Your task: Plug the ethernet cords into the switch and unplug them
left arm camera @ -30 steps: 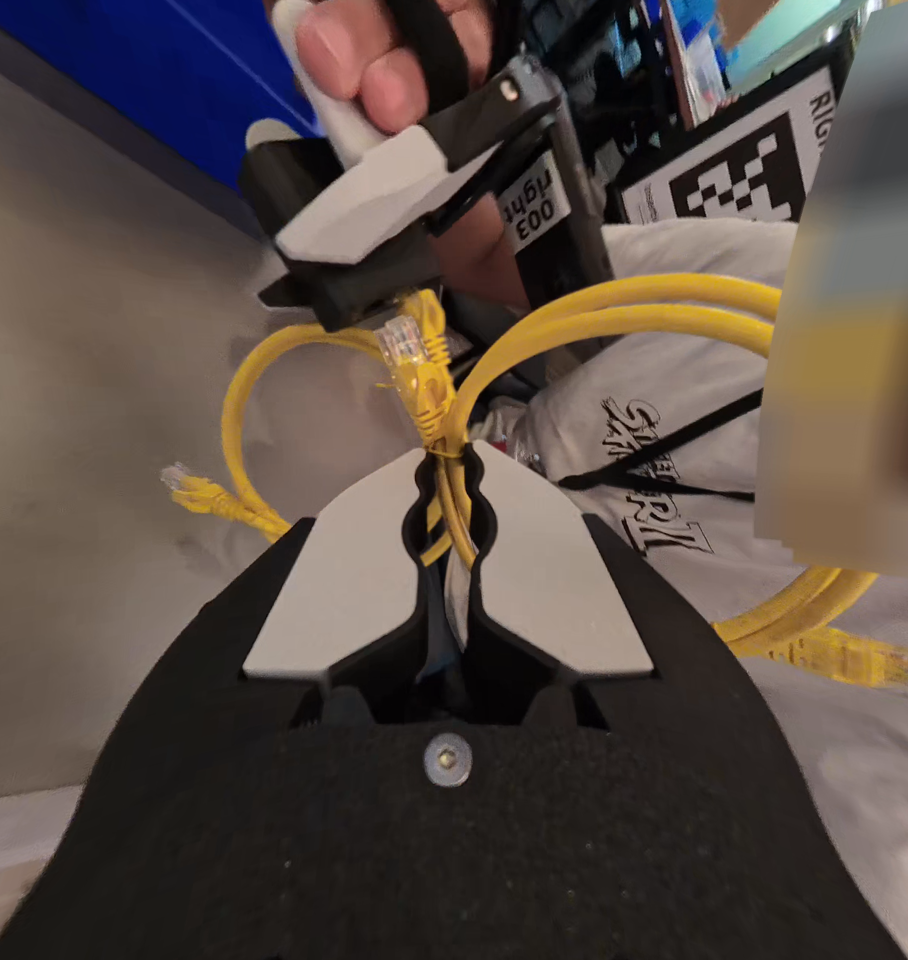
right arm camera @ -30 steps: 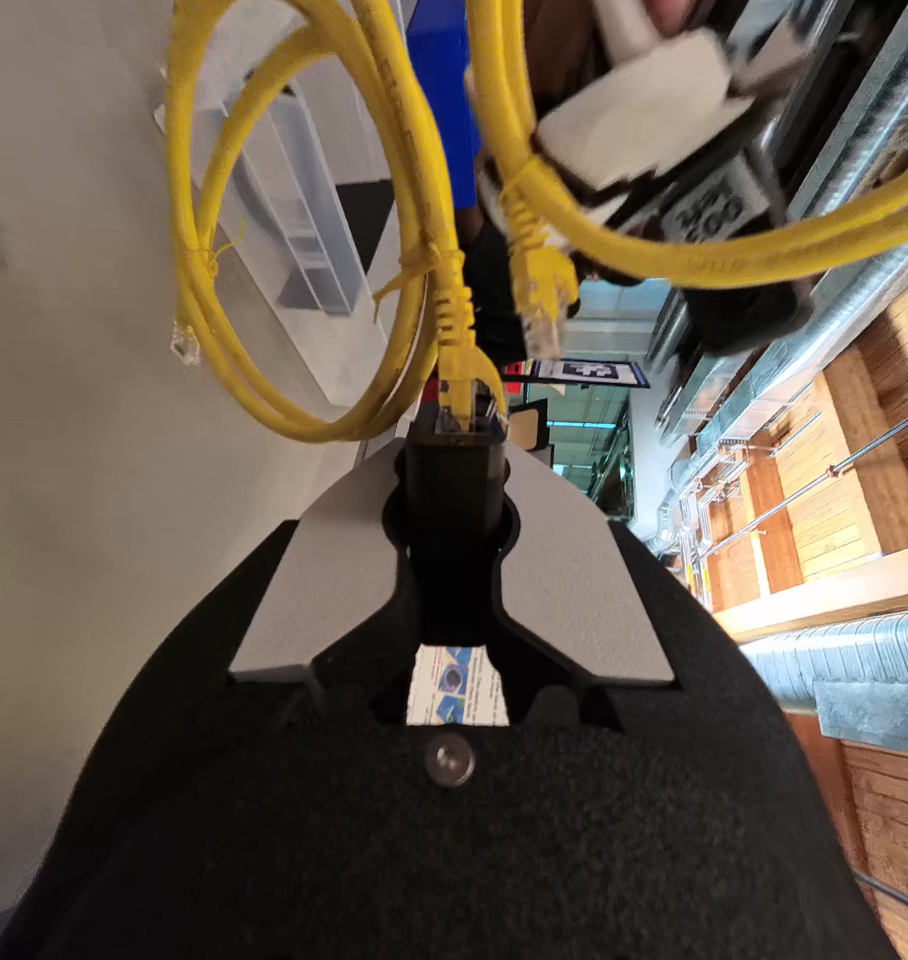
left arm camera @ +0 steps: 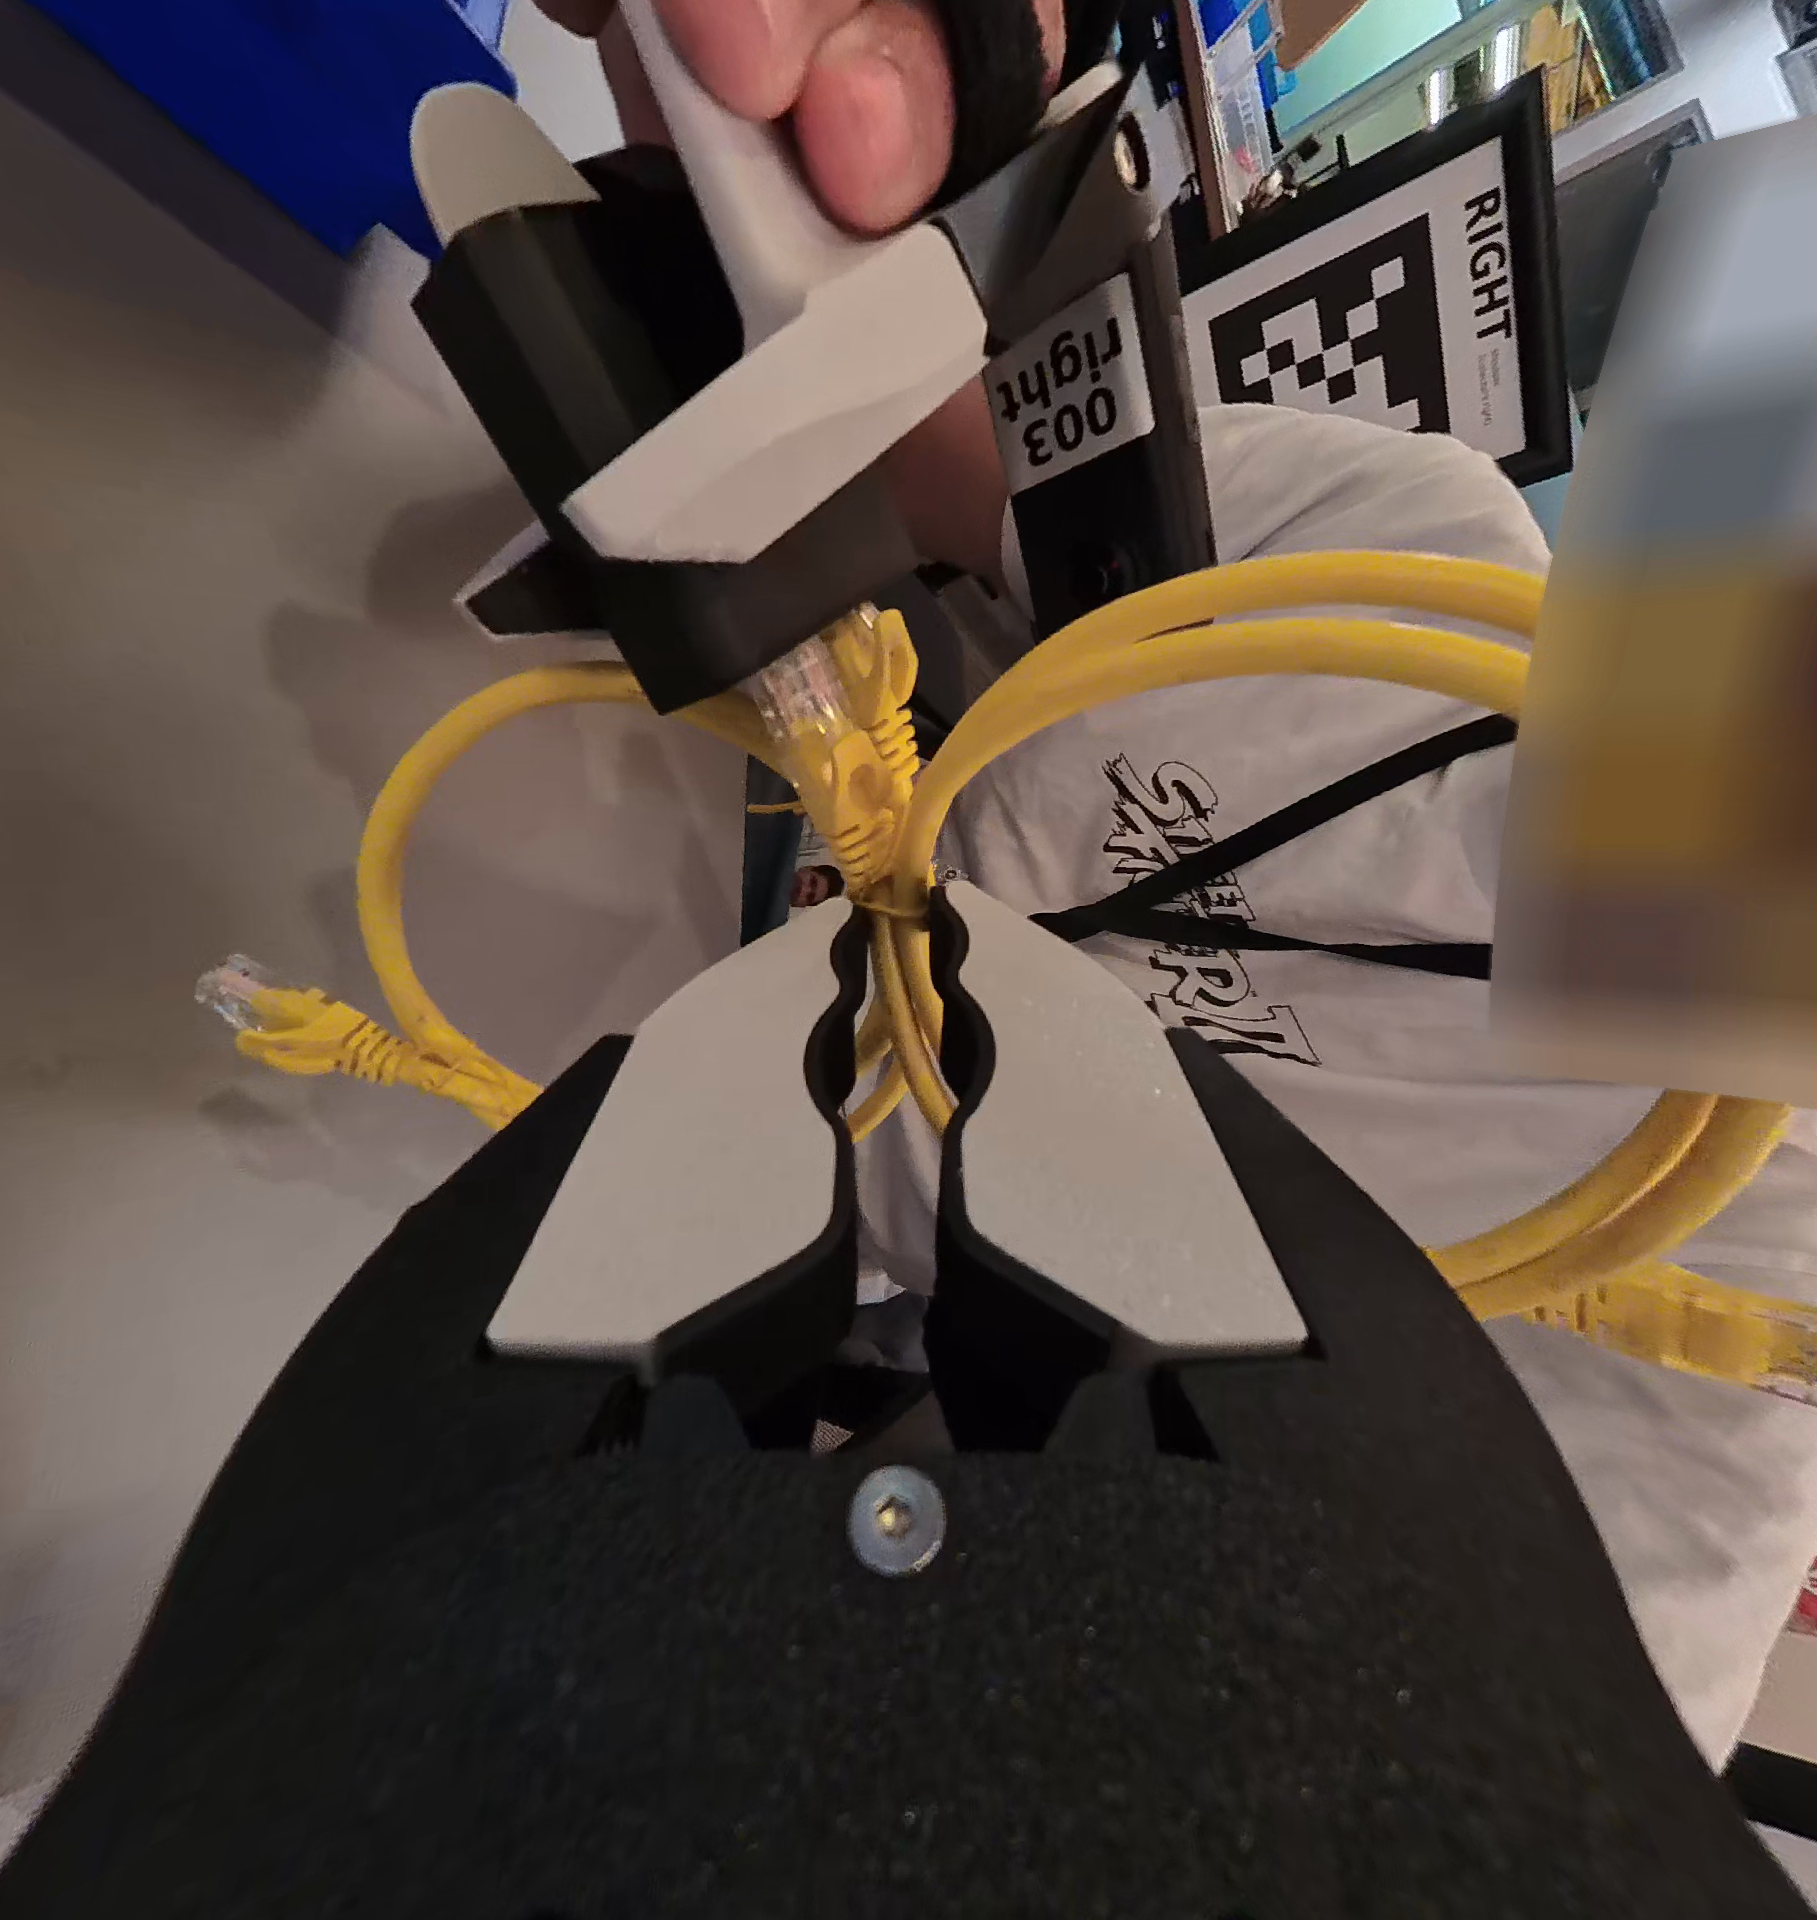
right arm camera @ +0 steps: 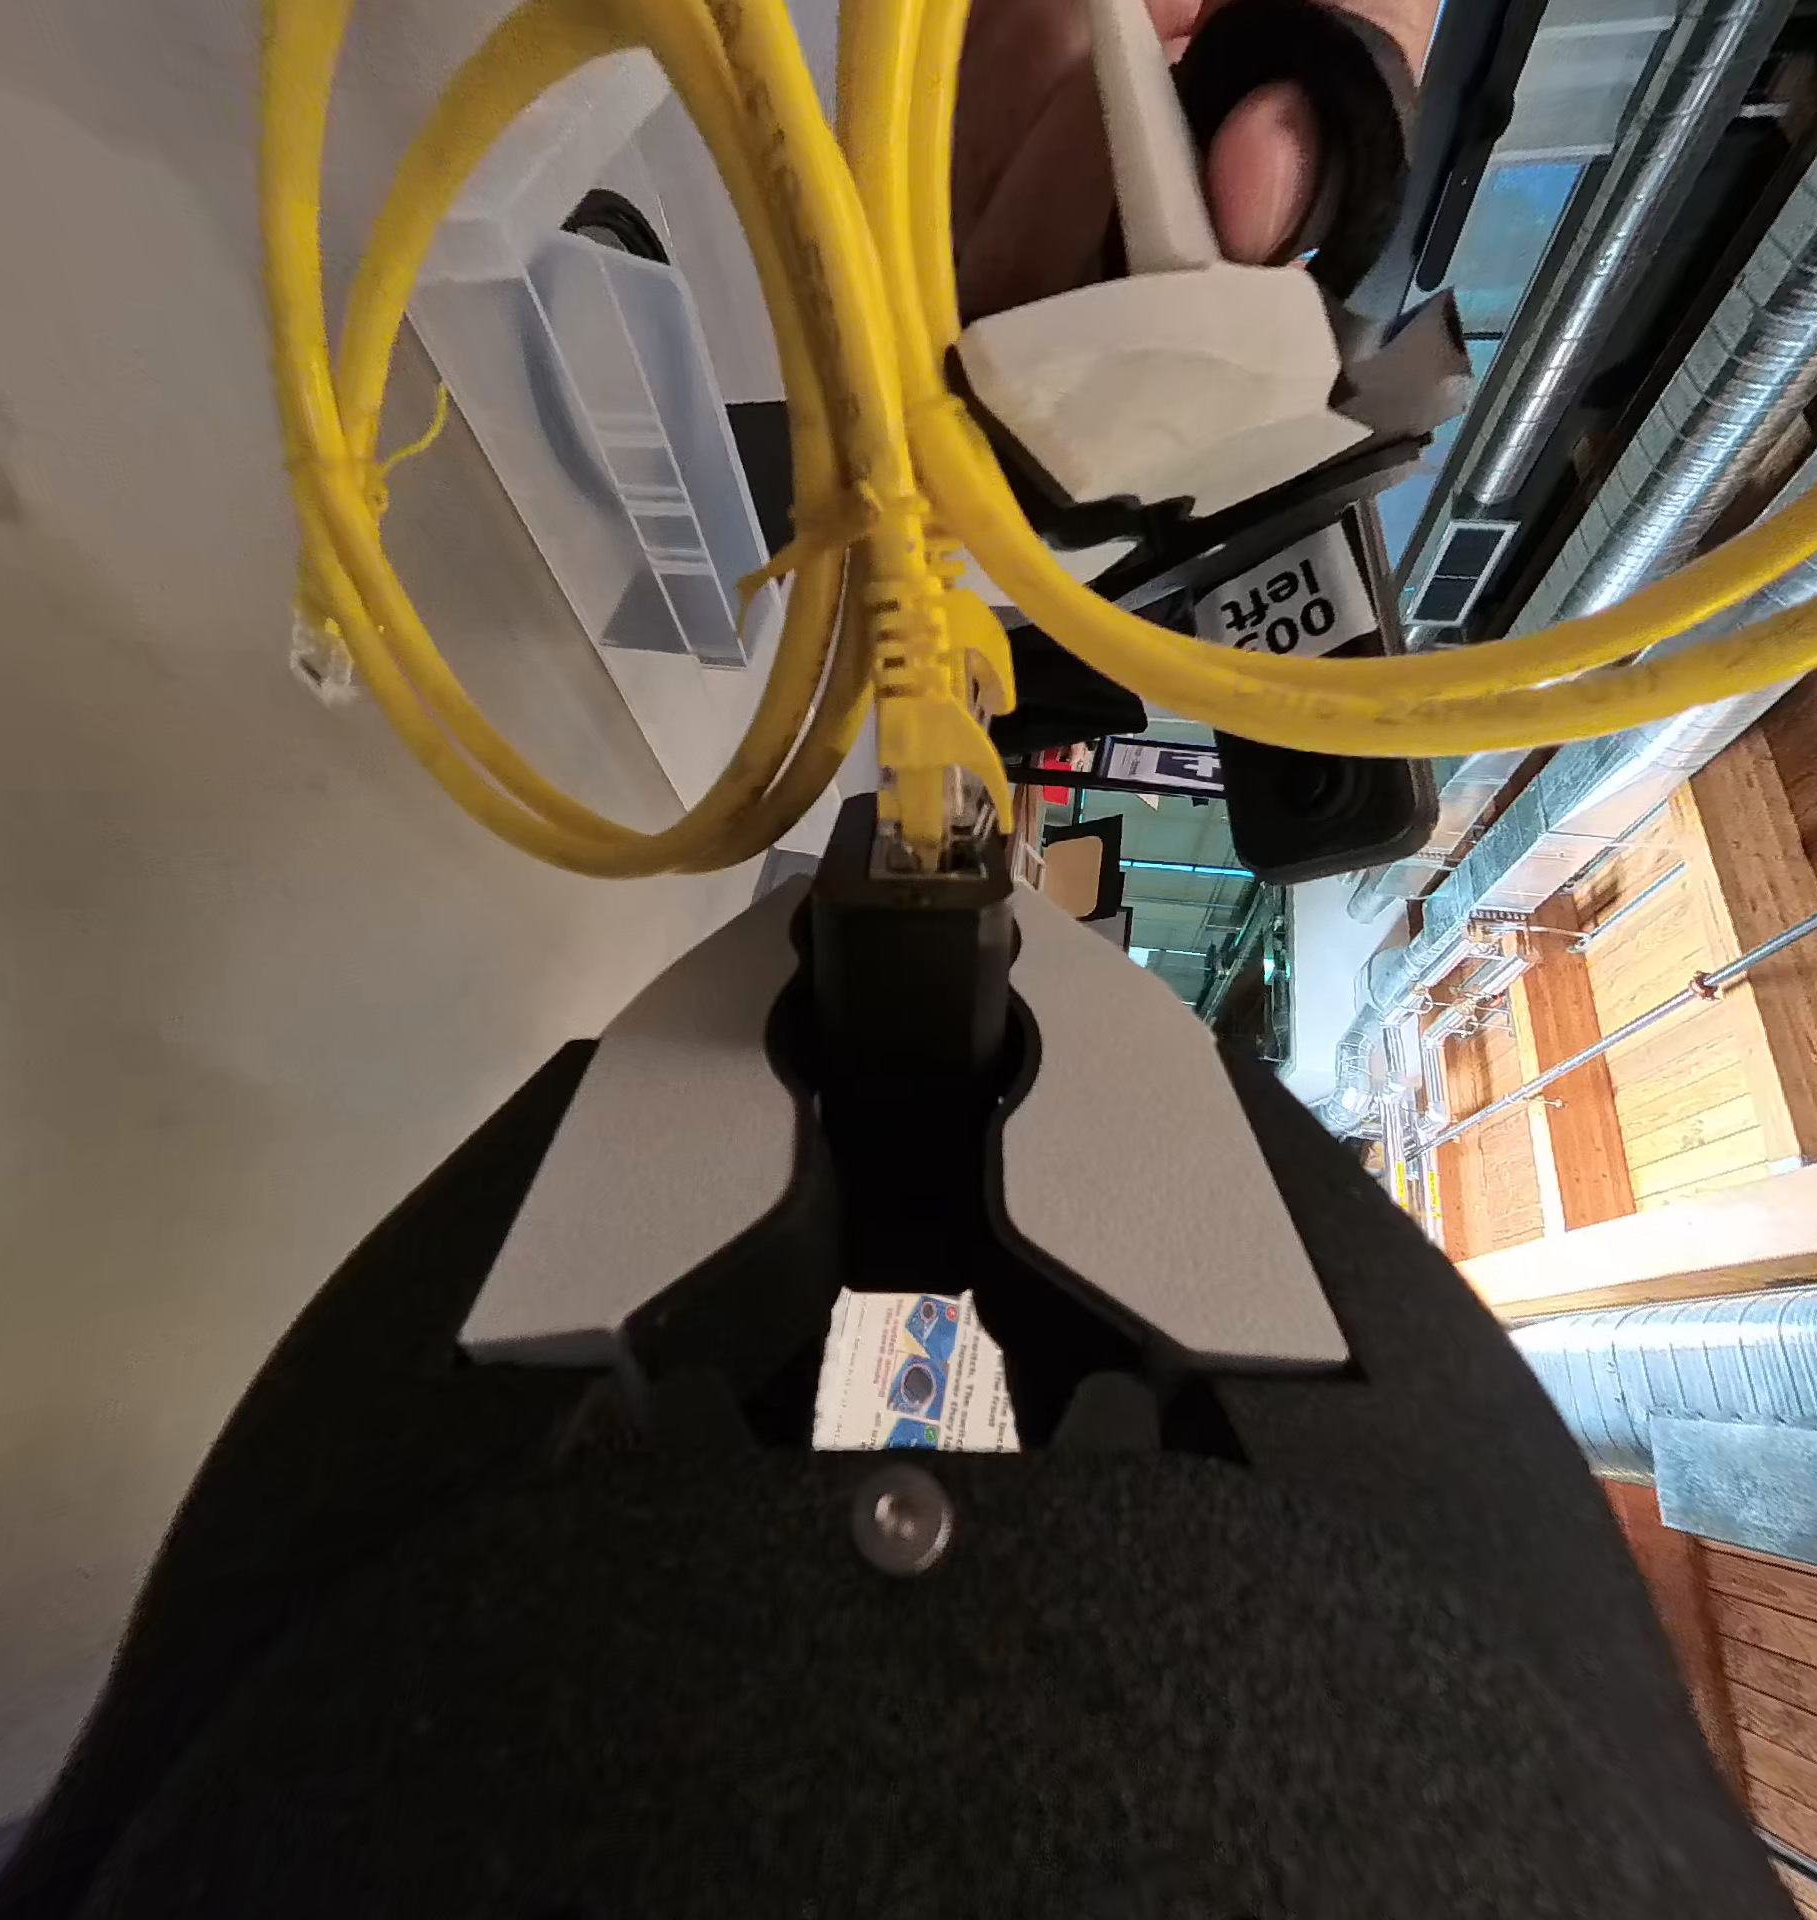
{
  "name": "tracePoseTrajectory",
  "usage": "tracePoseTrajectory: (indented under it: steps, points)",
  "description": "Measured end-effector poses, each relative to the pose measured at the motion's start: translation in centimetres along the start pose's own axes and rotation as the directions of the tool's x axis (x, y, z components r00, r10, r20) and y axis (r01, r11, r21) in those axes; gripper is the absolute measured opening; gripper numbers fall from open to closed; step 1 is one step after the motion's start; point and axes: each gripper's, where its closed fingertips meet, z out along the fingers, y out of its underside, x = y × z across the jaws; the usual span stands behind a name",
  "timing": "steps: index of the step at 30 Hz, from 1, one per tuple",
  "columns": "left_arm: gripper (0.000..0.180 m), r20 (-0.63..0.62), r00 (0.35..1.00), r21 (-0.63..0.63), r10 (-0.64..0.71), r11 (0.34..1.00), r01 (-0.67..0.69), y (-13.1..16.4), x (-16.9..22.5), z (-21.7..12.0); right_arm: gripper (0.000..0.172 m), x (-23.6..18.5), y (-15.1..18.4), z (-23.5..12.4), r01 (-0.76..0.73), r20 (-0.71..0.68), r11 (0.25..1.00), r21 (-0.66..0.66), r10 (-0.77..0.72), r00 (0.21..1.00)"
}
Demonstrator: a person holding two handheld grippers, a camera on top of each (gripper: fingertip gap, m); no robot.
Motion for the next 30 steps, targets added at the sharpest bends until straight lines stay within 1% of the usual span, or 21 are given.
tracePoseTrajectory:
  steps: [4, 8, 11, 14, 19, 21, 24, 26, 30]
  points:
    - [0.011, 0.058, 0.998, -0.023, -0.034, 0.999, 0.036, 0.6, -1.1, 0.0, 0.026, -1.0, 0.1, 0.5, 0.009, 0.045, 1.000, -0.013, -0.008, 0.999]
    - [0.010, 0.155, 0.987, -0.066, -0.034, 0.997, 0.045, 1.1, -2.1, -0.4, 0.026, -1.8, 0.0, 1.0, 0.007, 0.084, 1.000, -0.019, -0.006, 0.996]
    - [0.011, 0.183, 0.983, -0.084, -0.033, 0.995, 0.049, 1.2, -2.4, -0.9, 0.026, -1.9, -0.3, 1.0, 0.001, 0.088, 1.000, -0.007, 0.000, 0.996]
    - [0.011, 0.173, 0.985, -0.113, -0.010, 0.993, 0.030, 1.4, -2.0, -1.0, 0.026, -1.5, -0.8, 0.8, 0.007, 0.075, 1.000, 0.022, -0.008, 0.997]
    - [0.010, 0.184, 0.982, -0.209, 0.036, 0.978, 0.004, 2.2, -1.7, -0.3, 0.026, -1.6, -1.8, 0.6, 0.028, 0.068, 0.997, 0.074, -0.033, 0.997]
    - [0.011, 0.175, 0.984, -0.203, 0.038, 0.979, -0.002, 2.0, -1.4, -0.2, 0.026, -1.4, -1.8, 0.4, 0.024, 0.065, 0.996, 0.088, -0.029, 0.997]
    - [0.011, 0.170, 0.985, -0.184, 0.033, 0.983, -0.002, 1.7, -1.2, -0.7, 0.027, -0.7, -2.0, 0.0, -0.030, 0.045, 0.990, 0.137, 0.024, 0.999]
    - [0.011, 0.145, 0.989, -0.179, 0.025, 0.984, 0.001, 1.8, -0.8, -0.7, 0.026, -0.3, -2.3, -0.2, -0.024, 0.028, 0.989, 0.144, 0.020, 0.999]
    - [0.011, 0.138, 0.990, -0.210, 0.013, 0.978, 0.016, 2.3, -0.8, 0.0, 0.026, -0.5, -2.5, 0.3, 0.014, 0.032, 0.993, 0.120, -0.018, 0.999]
